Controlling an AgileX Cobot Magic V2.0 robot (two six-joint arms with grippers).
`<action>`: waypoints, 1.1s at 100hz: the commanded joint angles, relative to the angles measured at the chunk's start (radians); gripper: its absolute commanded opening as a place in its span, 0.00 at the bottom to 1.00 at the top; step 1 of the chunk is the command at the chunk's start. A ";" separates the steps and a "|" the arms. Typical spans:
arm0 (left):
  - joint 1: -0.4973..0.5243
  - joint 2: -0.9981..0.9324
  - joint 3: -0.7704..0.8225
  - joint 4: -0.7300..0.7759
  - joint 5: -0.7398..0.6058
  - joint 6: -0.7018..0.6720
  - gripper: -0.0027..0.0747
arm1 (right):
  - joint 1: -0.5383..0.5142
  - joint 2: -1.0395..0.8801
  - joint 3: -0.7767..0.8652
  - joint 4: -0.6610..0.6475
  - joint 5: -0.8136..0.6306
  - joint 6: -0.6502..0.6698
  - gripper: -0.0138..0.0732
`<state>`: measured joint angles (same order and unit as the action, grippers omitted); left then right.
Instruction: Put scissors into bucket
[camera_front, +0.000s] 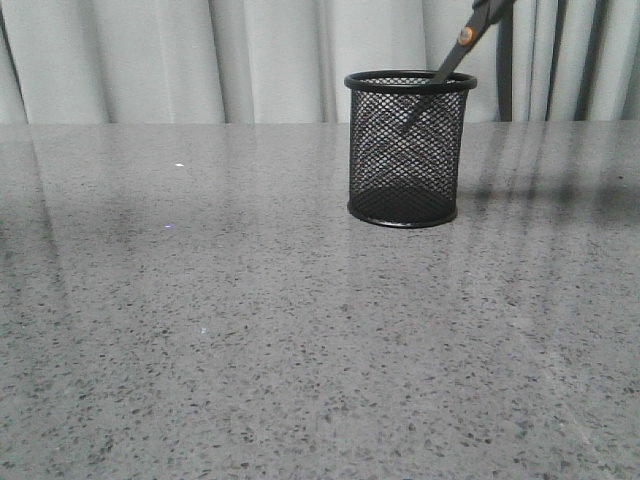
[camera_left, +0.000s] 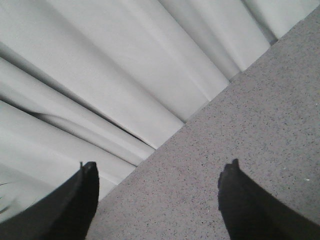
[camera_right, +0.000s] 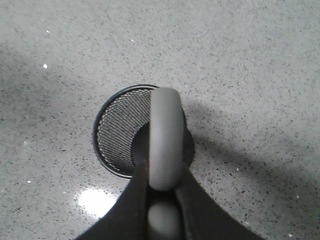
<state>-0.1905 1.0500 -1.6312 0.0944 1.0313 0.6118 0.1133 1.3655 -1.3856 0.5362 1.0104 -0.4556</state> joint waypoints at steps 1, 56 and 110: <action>0.001 -0.010 -0.029 -0.007 -0.069 -0.014 0.64 | 0.001 -0.010 -0.038 0.025 -0.051 -0.003 0.11; 0.001 -0.010 -0.029 -0.010 -0.071 -0.014 0.65 | 0.001 0.060 -0.061 0.069 -0.017 -0.003 0.11; 0.001 -0.010 -0.029 -0.010 -0.071 -0.014 0.65 | -0.001 0.105 -0.149 0.077 0.007 -0.003 0.42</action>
<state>-0.1905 1.0500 -1.6312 0.0922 1.0313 0.6118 0.1133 1.5002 -1.4873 0.5819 1.0732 -0.4556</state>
